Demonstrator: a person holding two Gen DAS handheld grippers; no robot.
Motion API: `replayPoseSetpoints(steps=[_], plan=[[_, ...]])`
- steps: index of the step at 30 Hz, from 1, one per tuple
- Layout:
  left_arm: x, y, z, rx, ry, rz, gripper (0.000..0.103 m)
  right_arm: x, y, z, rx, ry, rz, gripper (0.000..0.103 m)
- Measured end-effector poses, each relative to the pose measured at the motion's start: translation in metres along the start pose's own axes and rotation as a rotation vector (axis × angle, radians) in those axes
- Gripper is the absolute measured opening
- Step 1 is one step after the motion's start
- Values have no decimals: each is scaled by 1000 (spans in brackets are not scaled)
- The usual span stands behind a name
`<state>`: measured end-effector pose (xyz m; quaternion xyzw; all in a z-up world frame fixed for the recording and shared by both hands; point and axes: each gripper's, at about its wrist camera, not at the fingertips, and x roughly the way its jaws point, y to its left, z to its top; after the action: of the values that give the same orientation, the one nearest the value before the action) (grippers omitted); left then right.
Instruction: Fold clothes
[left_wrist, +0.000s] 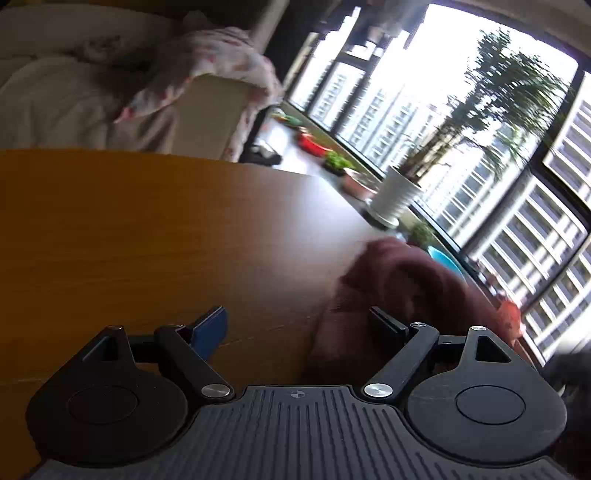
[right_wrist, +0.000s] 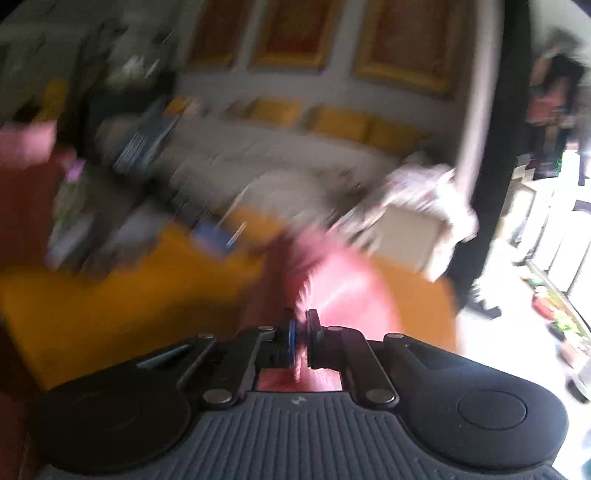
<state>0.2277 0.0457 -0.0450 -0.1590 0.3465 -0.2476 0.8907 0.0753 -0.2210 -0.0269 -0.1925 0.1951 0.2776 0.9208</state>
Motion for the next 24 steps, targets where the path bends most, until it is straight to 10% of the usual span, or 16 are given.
replayPoseSetpoints(steps=[4,11,16,18,20,21,24], plan=[[-35,-14,9,22,-44,-63,87,19,20,-22,-33,46,21,5],[-39,-83,24,72,-69,-445,88,23,18,-16,-23,58,31,5],[26,-83,-9,16,89,-359,82,8,2,-15,40,44,61,7],[33,-69,-22,-19,78,-329,77,-4,-11,-12,93,22,82,22],[32,-60,-26,-54,58,-345,76,-15,-27,-7,154,-11,98,83],[31,-59,-26,-55,58,-343,76,-19,-35,-2,187,-35,100,96],[32,-61,-29,-42,56,-332,76,-21,-55,11,259,-93,104,103]])
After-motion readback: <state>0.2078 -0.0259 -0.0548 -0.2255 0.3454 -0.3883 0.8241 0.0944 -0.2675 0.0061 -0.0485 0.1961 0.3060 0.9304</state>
